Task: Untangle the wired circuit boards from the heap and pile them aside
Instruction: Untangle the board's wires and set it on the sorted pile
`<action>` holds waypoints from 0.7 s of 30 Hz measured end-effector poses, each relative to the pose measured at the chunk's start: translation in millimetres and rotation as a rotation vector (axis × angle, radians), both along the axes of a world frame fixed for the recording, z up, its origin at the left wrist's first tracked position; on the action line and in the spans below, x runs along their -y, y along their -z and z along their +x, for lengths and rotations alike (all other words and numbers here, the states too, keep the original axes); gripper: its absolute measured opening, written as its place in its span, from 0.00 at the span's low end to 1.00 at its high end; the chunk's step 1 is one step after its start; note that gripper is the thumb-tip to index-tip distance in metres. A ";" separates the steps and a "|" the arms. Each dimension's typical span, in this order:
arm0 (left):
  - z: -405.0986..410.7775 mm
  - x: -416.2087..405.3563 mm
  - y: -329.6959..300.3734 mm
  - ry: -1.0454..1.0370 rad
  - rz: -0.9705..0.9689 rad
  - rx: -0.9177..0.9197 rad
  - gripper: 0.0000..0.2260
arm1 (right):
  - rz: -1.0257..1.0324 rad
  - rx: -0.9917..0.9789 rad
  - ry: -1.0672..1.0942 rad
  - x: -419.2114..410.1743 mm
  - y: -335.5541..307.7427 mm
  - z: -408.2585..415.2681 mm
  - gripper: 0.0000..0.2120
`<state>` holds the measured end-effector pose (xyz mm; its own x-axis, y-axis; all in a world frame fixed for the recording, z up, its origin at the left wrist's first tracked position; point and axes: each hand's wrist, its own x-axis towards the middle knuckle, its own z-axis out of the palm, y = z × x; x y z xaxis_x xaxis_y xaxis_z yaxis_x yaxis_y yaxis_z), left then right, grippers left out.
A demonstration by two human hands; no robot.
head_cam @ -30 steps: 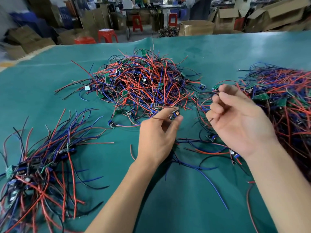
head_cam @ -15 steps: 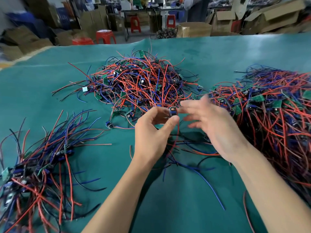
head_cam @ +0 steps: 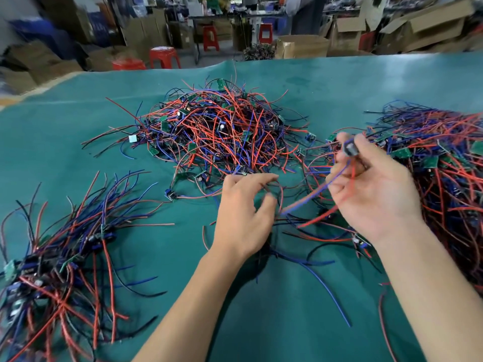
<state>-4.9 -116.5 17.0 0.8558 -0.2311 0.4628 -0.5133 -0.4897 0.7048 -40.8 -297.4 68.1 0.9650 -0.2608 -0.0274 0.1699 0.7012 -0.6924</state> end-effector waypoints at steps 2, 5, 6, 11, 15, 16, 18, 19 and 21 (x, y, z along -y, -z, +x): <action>0.3 0.0 1.2 0.007 0.091 0.063 0.20 | 0.088 0.002 -0.030 4.8 -1.0 -0.3 0.09; -0.1 0.4 1.2 -0.020 0.068 0.108 0.15 | 0.011 -0.053 -0.060 0.3 3.4 2.4 0.08; -1.4 0.7 -0.2 -0.028 0.008 0.086 0.12 | -0.071 -0.079 -0.050 -4.1 6.1 3.4 0.08; -3.9 2.9 -8.9 0.224 -0.441 -0.375 0.10 | -0.420 -0.126 -0.017 -28.2 27.5 5.5 0.09; -2.5 1.8 -7.0 0.259 -0.513 -0.462 0.06 | -0.485 -0.121 -0.029 -30.9 35.4 6.8 0.08; -2.1 1.0 -6.9 0.266 -0.554 -0.497 0.06 | -0.493 -0.116 -0.050 -29.0 35.0 6.9 0.06; -1.0 -1.7 -8.1 0.270 -0.592 -0.561 0.05 | -0.500 -0.091 -0.123 -24.2 33.6 6.5 0.08; -0.1 -3.2 -8.1 0.270 -0.584 -0.585 0.04 | -0.493 -0.074 -0.166 -22.2 32.9 6.4 0.10; 1.1 -4.8 -7.5 0.285 -0.560 -0.616 0.03 | -0.474 -0.048 -0.232 -18.9 32.3 5.7 0.14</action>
<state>-3.8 -111.7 24.5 0.9351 -0.3512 0.0469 -0.0123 0.1000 0.9949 -35.1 -278.5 35.8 0.9994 -0.0354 -0.0037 0.0081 0.3250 -0.9457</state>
